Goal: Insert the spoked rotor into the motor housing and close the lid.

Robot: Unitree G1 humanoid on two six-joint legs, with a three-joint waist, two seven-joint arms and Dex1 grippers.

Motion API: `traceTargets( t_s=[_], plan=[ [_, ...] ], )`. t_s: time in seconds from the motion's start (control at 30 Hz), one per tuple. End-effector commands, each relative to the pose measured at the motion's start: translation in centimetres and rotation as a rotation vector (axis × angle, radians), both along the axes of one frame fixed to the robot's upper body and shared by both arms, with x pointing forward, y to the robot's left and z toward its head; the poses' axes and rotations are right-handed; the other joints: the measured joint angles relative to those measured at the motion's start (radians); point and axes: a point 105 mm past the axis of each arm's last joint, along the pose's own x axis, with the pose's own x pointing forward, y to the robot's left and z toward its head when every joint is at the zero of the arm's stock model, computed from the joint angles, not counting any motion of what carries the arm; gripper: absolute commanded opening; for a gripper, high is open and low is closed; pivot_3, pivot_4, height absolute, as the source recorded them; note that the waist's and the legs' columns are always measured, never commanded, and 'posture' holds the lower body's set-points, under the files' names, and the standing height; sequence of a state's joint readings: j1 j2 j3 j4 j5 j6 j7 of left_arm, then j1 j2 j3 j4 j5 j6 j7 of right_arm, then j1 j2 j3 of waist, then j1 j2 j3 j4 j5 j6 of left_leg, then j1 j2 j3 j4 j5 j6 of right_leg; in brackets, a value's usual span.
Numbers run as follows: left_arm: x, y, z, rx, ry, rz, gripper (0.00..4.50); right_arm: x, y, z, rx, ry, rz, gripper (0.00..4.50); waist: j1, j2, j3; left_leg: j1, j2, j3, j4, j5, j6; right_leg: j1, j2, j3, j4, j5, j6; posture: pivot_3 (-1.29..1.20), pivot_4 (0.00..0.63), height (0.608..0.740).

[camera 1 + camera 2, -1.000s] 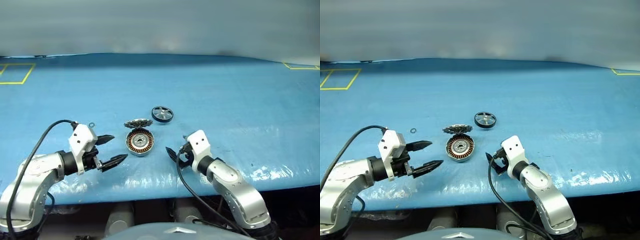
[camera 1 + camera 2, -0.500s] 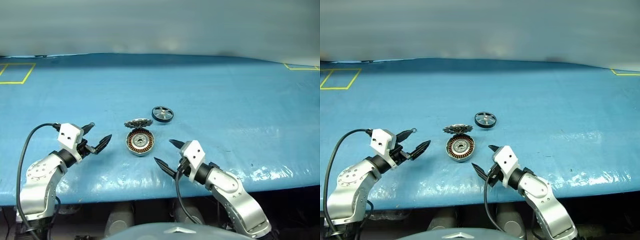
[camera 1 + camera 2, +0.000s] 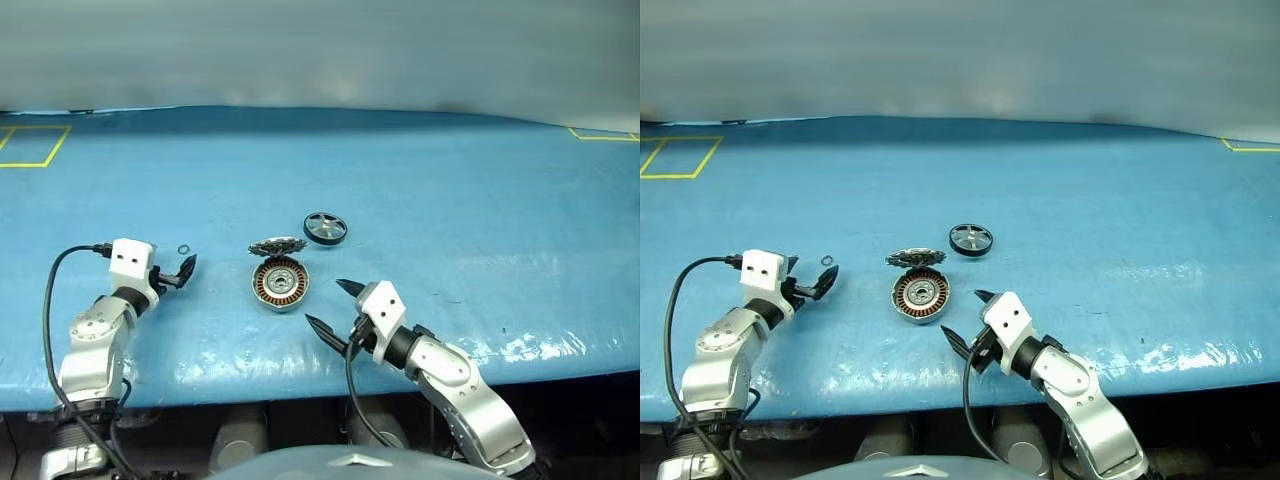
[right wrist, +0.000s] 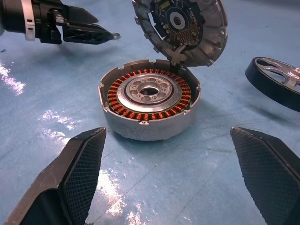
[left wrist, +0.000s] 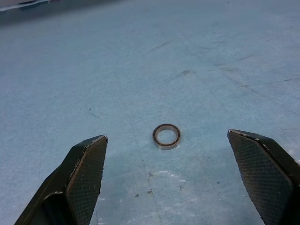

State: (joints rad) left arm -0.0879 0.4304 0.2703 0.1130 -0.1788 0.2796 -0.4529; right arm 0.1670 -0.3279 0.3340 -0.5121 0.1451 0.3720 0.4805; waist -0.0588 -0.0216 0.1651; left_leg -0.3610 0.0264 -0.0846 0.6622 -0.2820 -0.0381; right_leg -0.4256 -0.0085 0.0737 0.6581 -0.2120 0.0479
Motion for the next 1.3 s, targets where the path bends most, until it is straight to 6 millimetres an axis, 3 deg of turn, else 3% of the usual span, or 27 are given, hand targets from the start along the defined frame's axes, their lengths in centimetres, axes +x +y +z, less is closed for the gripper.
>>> traceTargets(
  t_s=[0.03,0.2,0.43,0.57,0.87,1.1,1.3],
  plan=[
    [0.9,-0.8,0.3,-0.022,-0.011,-0.039,4.46,-0.2,0.7,0.9,0.03,-0.03,0.037,4.5,0.0,0.0,0.0,0.0,0.0,0.0,0.0,0.0,0.0,0.0,0.0,0.0,0.0,0.0,0.0,0.0,0.15,0.74],
    [1.8,-1.5,-0.2,-0.006,0.021,-0.093,4.46,-0.1,0.7,0.9,0.026,-0.031,0.038,4.5,0.001,0.0,0.0,0.0,0.0,0.0,-0.001,0.0,0.0,0.0,0.0,0.0,0.0,0.001,0.001,0.0,0.15,0.74],
    [2.3,-0.9,-1.6,0.027,0.083,-0.085,4.46,-0.1,0.6,0.8,0.016,-0.031,0.022,4.5,0.0,0.0,0.0,0.0,0.0,0.0,0.0,0.0,0.0,0.0,0.0,0.0,0.0,0.001,0.001,0.0,0.15,0.74],
    [1.8,-0.7,-1.9,-0.004,0.098,-0.077,3.54,0.2,0.2,0.9,0.017,-0.035,-0.006,4.5,-0.002,0.0,0.0,0.001,0.0,0.0,0.0,0.0,0.0,0.001,0.0,0.0,0.0,0.0,0.001,0.0,0.15,0.74],
    [-0.4,0.6,-3.5,-0.012,0.157,-0.035,0.65,0.3,0.1,0.7,0.011,-0.034,-0.012,4.5,-0.006,0.003,-0.002,0.002,0.0,0.0,-0.001,0.0,0.0,0.001,0.0,0.0,0.0,0.0,0.0,0.0,0.15,0.74],
    [-2.2,-0.4,-2.1,0.032,0.147,-0.129,0.64,0.3,0.0,0.8,0.004,-0.035,-0.011,4.5,-0.008,0.003,-0.002,0.003,0.0,0.001,-0.002,0.0,0.0,0.001,0.0,0.001,0.0,0.0,0.0,0.0,0.15,0.74],
    [-3.5,-3.6,0.7,0.116,0.122,-0.363,0.64,0.4,0.2,0.6,0.004,-0.029,0.001,4.5,-0.004,0.002,-0.001,0.002,0.0,0.001,-0.002,0.0,0.0,0.0,-0.001,0.001,0.0,-0.001,-0.001,0.0,0.15,0.74]
  ],
)
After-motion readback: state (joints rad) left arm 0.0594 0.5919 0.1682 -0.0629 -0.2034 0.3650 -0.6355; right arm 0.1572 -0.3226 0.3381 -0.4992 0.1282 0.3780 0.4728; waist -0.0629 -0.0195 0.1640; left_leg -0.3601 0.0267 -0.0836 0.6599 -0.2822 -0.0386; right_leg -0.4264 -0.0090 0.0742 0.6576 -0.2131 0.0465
